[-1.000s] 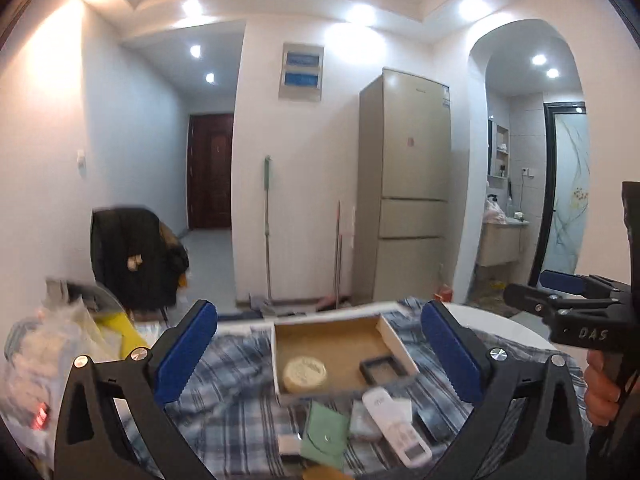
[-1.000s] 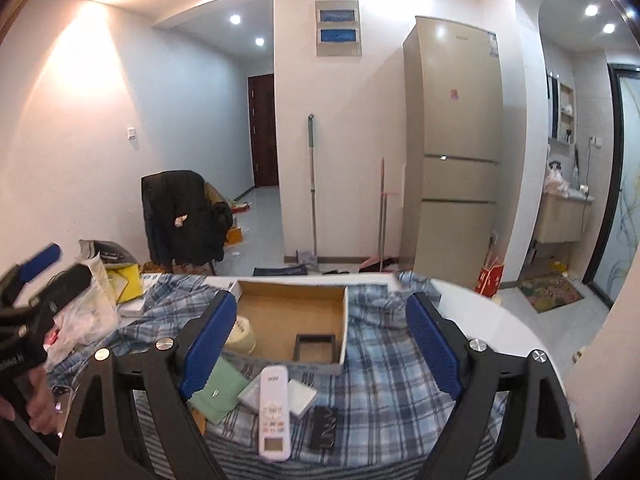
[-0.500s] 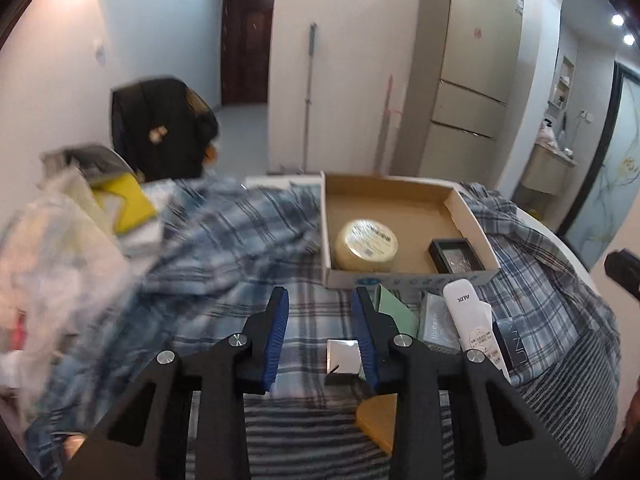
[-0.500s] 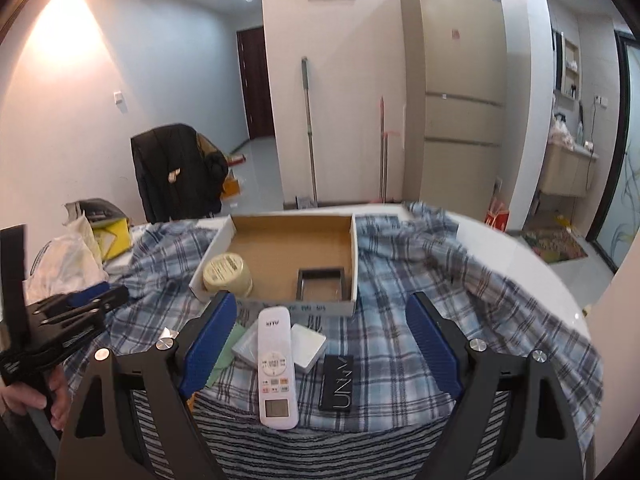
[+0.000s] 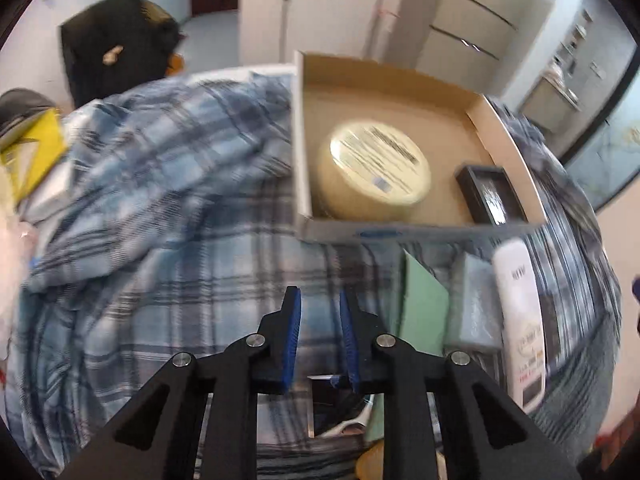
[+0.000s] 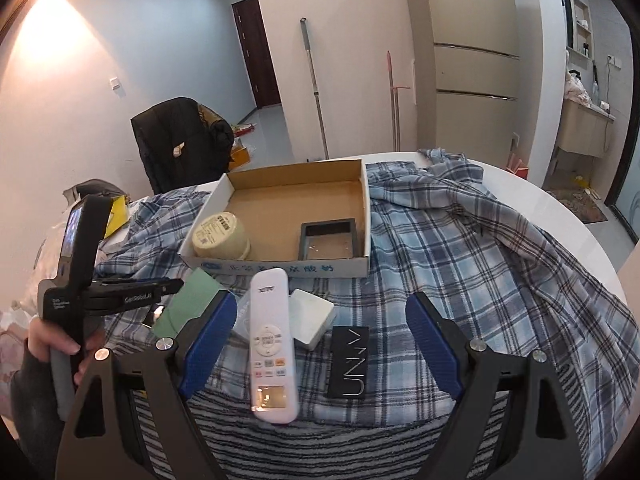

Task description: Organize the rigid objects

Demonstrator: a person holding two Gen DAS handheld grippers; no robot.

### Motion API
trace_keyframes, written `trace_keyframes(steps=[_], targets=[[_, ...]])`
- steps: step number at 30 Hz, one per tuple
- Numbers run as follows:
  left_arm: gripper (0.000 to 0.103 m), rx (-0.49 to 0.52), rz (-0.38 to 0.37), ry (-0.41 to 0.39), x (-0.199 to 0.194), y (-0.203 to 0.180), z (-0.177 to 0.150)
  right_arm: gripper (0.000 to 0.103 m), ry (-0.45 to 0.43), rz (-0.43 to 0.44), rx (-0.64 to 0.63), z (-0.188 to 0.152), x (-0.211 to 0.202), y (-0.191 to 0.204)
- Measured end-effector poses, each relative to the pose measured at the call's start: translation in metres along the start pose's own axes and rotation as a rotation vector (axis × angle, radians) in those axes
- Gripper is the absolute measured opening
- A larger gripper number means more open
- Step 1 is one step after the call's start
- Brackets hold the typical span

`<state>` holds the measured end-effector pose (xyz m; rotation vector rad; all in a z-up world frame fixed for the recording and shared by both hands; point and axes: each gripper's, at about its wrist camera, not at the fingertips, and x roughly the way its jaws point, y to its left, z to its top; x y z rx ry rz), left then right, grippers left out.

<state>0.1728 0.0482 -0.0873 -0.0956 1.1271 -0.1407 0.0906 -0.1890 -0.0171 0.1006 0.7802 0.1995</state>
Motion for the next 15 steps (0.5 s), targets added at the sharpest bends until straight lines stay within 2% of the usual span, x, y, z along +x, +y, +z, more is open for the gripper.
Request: trace_keyframes(steps=[3, 6, 7, 8, 11, 12, 14, 15], targets=[[0.022, 0.028, -0.015, -0.012, -0.007, -0.009, -0.007, 0.086, 0.025, 0.043, -0.005, -0.001, 0.007, -0.002], [0.022, 0.036, -0.095, -0.034, -0.024, -0.016, -0.015, 0.086, 0.066, 0.074, 0.015, -0.006, 0.018, -0.004], [0.022, 0.048, -0.089, -0.045, -0.029, -0.020, -0.018, 0.086, 0.069, 0.072, 0.012, -0.007, 0.020, -0.004], [0.022, 0.063, -0.059, -0.057, -0.033, -0.024, -0.021, 0.086, 0.071, 0.067, 0.009, -0.009, 0.021, -0.003], [0.022, 0.091, 0.154, -0.128, -0.038, -0.035, -0.029, 0.086, 0.071, 0.067, 0.008, -0.010, 0.022, -0.003], [0.023, 0.094, 0.159, -0.146, -0.039, -0.034, -0.031, 0.086, 0.071, 0.066, 0.008, -0.010, 0.022, -0.003], [0.023, 0.087, 0.106, -0.129, -0.035, -0.031, -0.034, 0.086, 0.073, 0.061, 0.008, -0.010, 0.021, -0.003], [0.024, 0.080, 0.110, -0.120, -0.033, -0.029, -0.035, 0.086, 0.073, 0.060, 0.008, -0.010, 0.021, -0.003]])
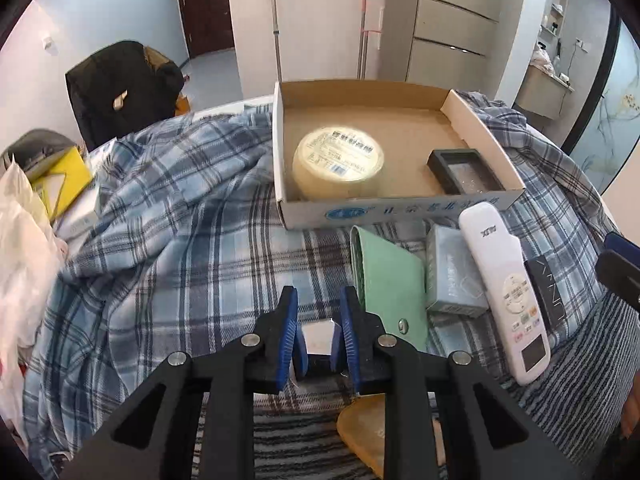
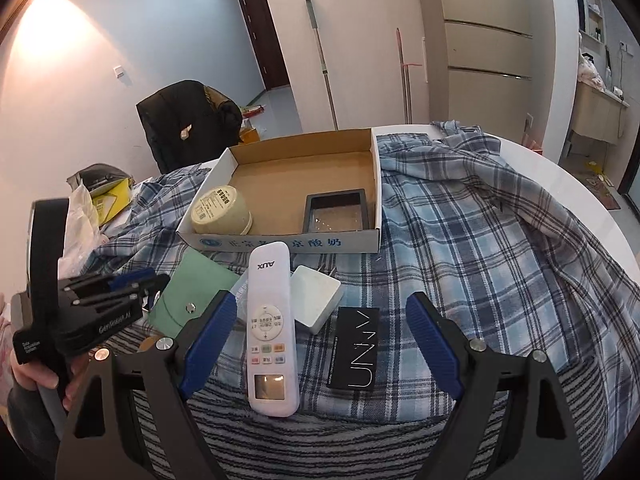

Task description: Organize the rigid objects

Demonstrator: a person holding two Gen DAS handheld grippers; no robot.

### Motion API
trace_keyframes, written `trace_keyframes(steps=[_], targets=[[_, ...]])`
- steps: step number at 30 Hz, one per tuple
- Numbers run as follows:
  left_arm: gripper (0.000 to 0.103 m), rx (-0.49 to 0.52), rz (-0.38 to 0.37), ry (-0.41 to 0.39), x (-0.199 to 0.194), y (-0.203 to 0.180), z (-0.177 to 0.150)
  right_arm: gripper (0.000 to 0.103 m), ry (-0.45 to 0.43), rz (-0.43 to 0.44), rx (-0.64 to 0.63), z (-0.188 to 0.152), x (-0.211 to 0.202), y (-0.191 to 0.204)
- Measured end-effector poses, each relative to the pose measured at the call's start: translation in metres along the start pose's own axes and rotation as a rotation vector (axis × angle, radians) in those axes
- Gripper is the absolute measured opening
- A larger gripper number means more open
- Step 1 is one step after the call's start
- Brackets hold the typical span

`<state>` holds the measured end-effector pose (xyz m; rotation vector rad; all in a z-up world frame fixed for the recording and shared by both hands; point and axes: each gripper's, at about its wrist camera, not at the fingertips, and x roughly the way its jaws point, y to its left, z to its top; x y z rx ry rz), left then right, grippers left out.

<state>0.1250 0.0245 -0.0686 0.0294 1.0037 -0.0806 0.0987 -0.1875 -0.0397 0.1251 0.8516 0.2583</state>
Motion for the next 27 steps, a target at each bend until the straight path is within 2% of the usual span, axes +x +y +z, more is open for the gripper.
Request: trace_keyframes(steps=[2, 7, 8, 13, 17, 20, 21, 22, 23, 25, 27], targets=[[0.027, -0.009, -0.010, -0.007, 0.001, 0.004, -0.002, 0.086, 0.001, -0.001, 0.003, 0.001, 0.000, -0.002], [0.043, -0.062, -0.060, 0.013, 0.001, 0.017, -0.009, 0.086, 0.013, -0.009, 0.005, 0.001, 0.005, -0.004], [0.044, -0.066, -0.055, 0.016, 0.000, 0.019, -0.011, 0.086, 0.016, -0.009, 0.004, 0.000, 0.006, -0.003], [0.044, -0.067, -0.075, 0.027, -0.006, 0.019, -0.024, 0.086, 0.018, -0.009, -0.007, 0.000, 0.006, -0.002], [0.044, -0.052, -0.029, 0.009, 0.001, 0.017, -0.026, 0.086, 0.020, -0.014, 0.001, -0.001, 0.008, -0.003], [0.044, -0.070, -0.058, 0.008, 0.005, 0.020, -0.026, 0.086, 0.021, -0.017, 0.005, -0.001, 0.008, -0.005], [0.043, -0.059, -0.061, 0.015, 0.008, 0.020, -0.027, 0.086, 0.024, -0.018, 0.006, -0.001, 0.009, -0.005], [0.034, -0.053, -0.066, 0.036, 0.012, 0.021, -0.027, 0.086, 0.028, -0.019, 0.006, -0.001, 0.010, -0.006], [0.033, -0.068, -0.066, 0.053, 0.014, 0.024, -0.028, 0.086, 0.033, -0.022, 0.007, -0.002, 0.012, -0.006], [0.032, -0.074, -0.032, 0.042, 0.009, 0.024, -0.028, 0.086, 0.033, -0.028, 0.005, -0.002, 0.012, -0.006], [0.032, -0.055, 0.020, -0.016, -0.007, 0.021, -0.027, 0.086, 0.029, -0.038, 0.000, -0.002, 0.010, -0.005]])
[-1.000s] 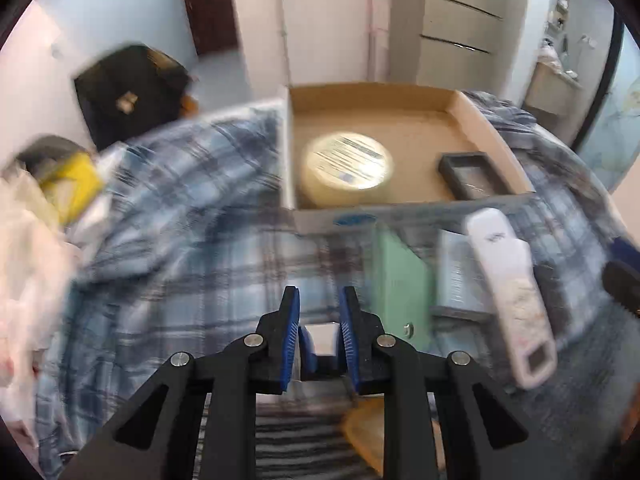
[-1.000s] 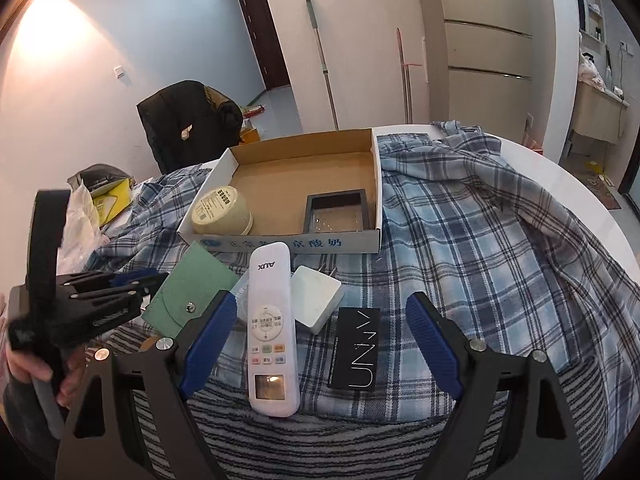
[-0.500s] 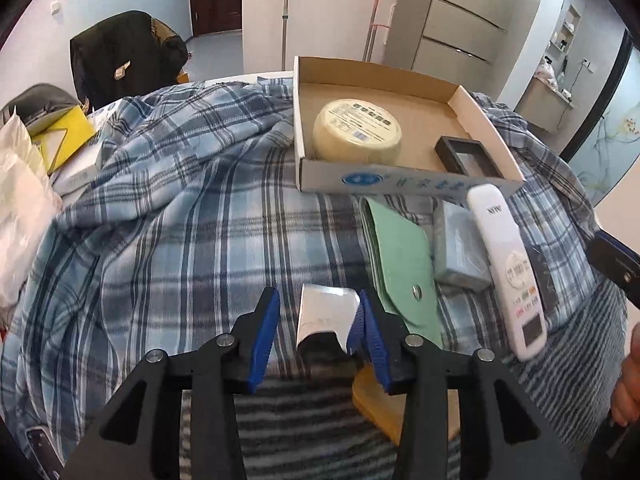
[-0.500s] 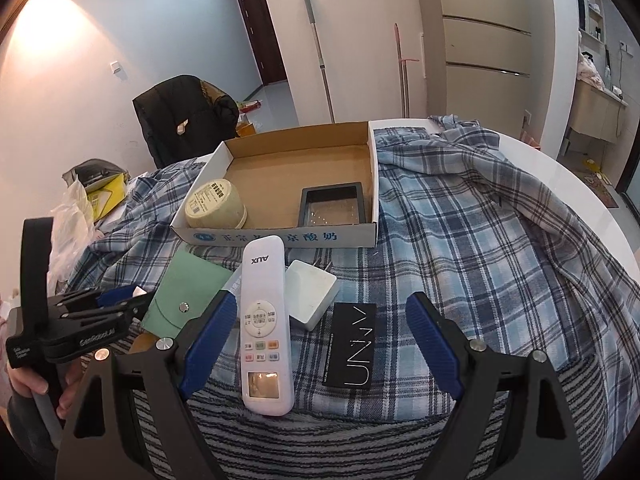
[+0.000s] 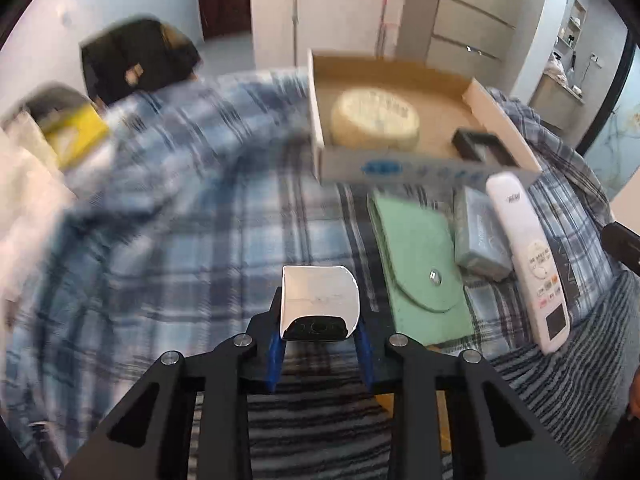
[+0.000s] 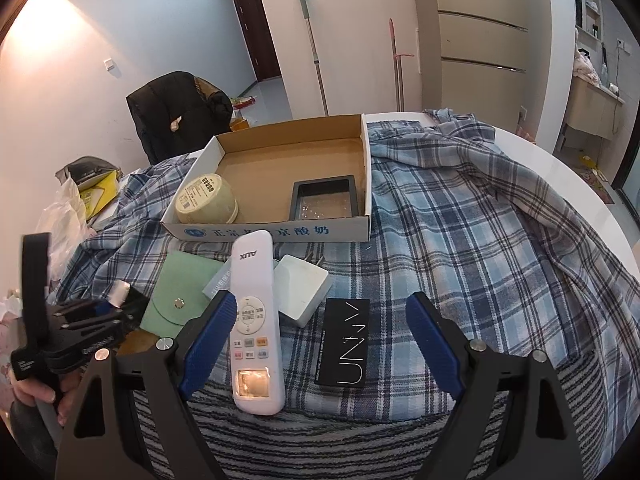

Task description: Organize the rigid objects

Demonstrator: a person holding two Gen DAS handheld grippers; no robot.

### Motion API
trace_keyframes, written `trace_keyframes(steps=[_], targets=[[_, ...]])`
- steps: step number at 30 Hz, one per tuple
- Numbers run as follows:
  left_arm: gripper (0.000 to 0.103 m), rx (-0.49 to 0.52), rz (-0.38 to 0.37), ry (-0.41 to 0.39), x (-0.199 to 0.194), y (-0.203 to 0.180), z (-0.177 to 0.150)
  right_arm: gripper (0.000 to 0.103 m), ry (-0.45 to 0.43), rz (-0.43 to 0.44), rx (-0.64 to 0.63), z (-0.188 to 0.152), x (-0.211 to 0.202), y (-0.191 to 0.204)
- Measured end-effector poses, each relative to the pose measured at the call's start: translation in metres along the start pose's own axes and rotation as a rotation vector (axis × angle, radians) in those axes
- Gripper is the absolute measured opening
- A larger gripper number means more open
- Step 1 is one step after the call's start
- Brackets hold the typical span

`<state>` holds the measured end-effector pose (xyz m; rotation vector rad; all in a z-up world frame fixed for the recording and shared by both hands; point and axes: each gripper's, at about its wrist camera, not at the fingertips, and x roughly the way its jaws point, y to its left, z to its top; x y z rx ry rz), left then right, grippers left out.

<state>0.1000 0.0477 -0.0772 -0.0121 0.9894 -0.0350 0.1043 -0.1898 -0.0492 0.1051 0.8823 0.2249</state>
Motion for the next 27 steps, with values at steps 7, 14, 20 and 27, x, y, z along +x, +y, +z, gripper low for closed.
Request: trace_keyframes(steps=[7, 14, 20, 27], targets=[[0.032, -0.008, -0.055, -0.223, -0.077, -0.016, 0.020, 0.086, -0.012, -0.044, -0.080, 0.005, -0.009, 0.020], [0.032, -0.027, -0.140, -0.424, -0.086, -0.012, 0.007, 0.081, 0.025, 0.024, -0.120, 0.003, 0.002, 0.045], [0.032, -0.091, -0.120, -0.349, -0.054, -0.001, 0.003, 0.069, 0.071, -0.048, -0.154, -0.012, 0.036, 0.058], [0.032, -0.093, -0.097, -0.344, -0.051, -0.003, -0.002, 0.058, 0.141, -0.056, -0.178, -0.017, 0.057, 0.061]])
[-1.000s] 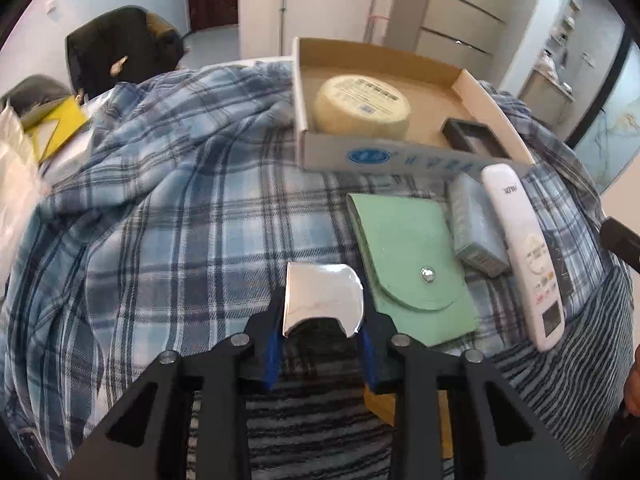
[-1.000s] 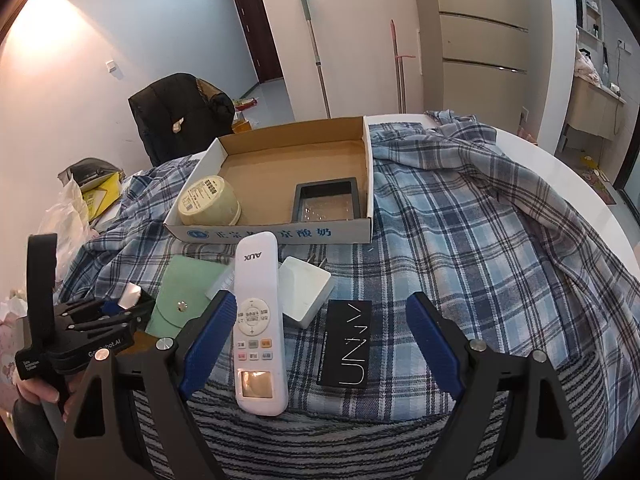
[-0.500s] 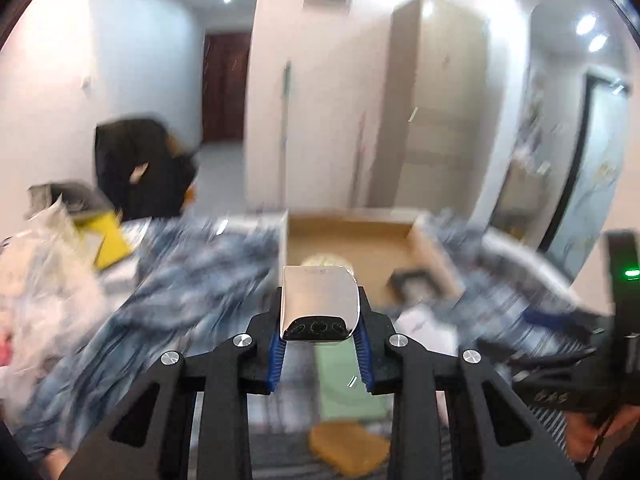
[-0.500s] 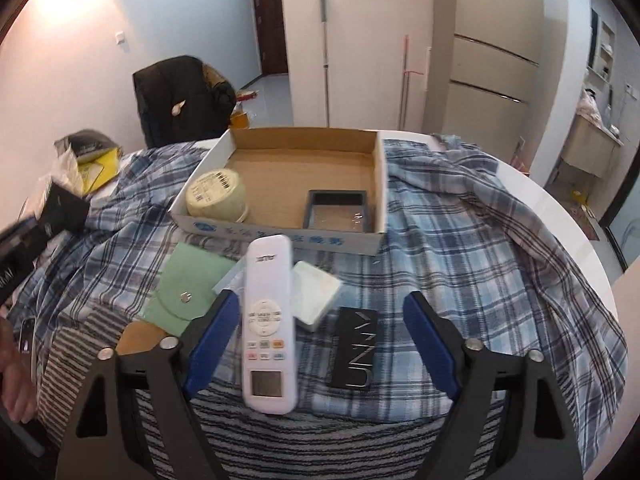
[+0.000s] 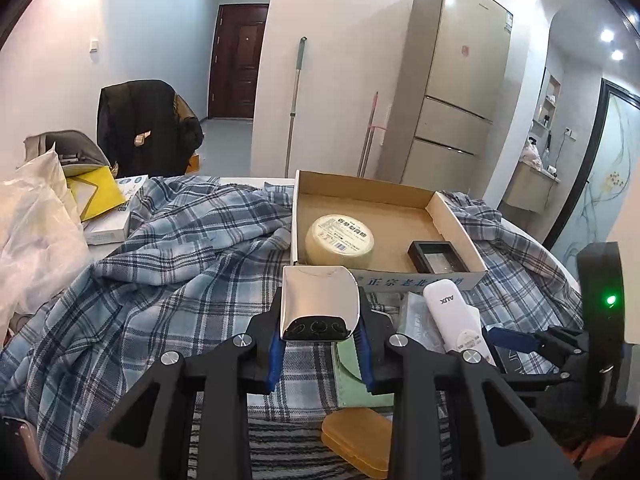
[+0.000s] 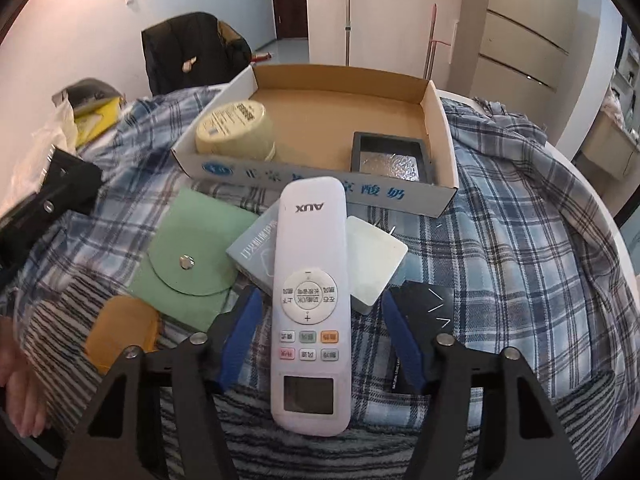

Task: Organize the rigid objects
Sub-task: 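Lift the white remote with the right gripper and carry it over the box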

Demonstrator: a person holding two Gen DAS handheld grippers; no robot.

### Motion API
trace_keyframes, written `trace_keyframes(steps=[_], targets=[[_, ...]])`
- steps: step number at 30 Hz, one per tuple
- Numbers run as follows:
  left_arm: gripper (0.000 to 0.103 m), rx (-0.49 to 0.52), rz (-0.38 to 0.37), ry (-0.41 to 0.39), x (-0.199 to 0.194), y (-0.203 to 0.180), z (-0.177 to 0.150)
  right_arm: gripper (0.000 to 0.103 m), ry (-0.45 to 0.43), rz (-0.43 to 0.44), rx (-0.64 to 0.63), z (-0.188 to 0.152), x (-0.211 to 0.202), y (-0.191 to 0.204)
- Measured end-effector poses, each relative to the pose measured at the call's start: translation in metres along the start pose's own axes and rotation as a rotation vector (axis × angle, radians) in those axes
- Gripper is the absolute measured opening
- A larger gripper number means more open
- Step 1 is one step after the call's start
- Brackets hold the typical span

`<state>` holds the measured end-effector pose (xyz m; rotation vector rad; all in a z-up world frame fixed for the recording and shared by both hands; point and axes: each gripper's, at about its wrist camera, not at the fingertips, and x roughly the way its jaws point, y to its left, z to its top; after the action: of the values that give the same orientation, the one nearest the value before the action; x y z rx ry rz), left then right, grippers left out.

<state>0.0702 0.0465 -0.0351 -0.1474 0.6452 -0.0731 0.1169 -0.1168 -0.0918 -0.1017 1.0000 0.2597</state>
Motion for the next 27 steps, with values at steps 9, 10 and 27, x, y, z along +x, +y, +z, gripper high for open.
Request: trace_keyframes(steps=[9, 10, 27], targets=[[0.032, -0.011, 0.012, 0.009, 0.002, 0.004, 0.000, 0.039, -0.023, 0.000, 0.053, -0.005, 0.000, -0.011], [0.032, -0.012, 0.012, 0.008, 0.002, 0.004, 0.000, 0.039, -0.024, 0.005, 0.065, -0.005, -0.001, -0.014], [0.032, 0.077, -0.019, -0.046, -0.061, -0.042, 0.024, 0.039, -0.176, 0.031, 0.063, 0.013, -0.082, -0.049]])
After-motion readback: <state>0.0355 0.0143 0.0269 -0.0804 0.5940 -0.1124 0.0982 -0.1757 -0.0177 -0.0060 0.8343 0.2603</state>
